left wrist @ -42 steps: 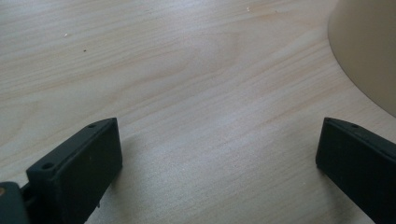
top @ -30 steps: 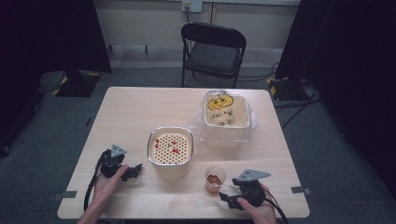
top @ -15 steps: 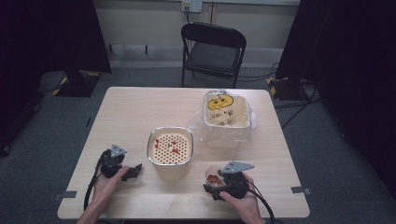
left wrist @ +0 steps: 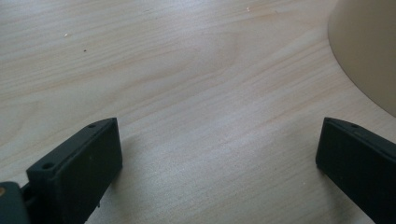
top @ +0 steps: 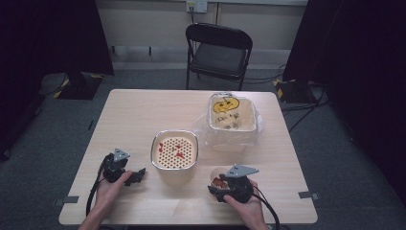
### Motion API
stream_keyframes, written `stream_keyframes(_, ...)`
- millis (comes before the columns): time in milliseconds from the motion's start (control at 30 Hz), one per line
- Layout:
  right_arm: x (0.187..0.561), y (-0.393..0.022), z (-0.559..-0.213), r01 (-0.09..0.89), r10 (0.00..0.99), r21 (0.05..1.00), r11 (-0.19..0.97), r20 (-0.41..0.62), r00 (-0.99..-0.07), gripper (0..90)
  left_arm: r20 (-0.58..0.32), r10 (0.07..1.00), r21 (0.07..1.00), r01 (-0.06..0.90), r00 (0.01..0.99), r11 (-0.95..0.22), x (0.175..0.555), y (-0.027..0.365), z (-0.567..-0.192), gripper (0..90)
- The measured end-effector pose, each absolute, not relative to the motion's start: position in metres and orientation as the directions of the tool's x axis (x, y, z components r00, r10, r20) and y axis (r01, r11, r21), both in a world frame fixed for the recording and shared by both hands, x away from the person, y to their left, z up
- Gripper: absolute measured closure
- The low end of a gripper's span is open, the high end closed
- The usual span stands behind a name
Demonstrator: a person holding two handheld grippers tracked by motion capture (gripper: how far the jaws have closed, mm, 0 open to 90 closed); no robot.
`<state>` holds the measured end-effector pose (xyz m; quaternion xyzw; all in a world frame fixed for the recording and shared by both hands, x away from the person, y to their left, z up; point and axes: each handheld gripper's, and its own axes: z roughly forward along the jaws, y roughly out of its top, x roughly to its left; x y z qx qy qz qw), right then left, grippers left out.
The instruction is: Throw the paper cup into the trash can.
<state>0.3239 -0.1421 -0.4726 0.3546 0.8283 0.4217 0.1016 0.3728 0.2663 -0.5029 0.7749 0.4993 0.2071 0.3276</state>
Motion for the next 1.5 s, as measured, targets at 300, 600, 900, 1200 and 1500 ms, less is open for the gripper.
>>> stream_keyframes(300,0.329,-0.146,-0.46,0.494,0.668,0.788,0.368,0.146,-0.73,39.5,-0.006,0.91,0.714,0.638,0.416,-0.287,0.373,0.266,-0.503,0.0)
stream_keyframes(600,0.335,-0.147,-0.442,0.48,0.67,0.811,0.335,0.153,-0.726,40.6,-0.007,0.91,0.715,0.638,0.416,-0.286,0.373,0.266,-0.503,0.0)
stream_keyframes(900,0.343,-0.149,-0.411,0.439,0.673,0.848,0.298,0.141,-0.727,41.0,-0.007,0.91,0.715,0.638,0.415,-0.286,0.373,0.266,-0.503,0.0)
stream_keyframes(1200,0.359,-0.139,-0.371,0.383,0.66,0.886,0.262,0.125,-0.741,41.8,-0.008,0.91,0.715,0.638,0.414,-0.284,0.373,0.266,-0.503,0.0)
stream_keyframes(1500,0.379,-0.115,-0.347,0.343,0.645,0.905,0.252,0.107,-0.756,42.7,-0.008,0.91,0.715,0.639,0.414,-0.285,0.373,0.266,-0.503,0.0)
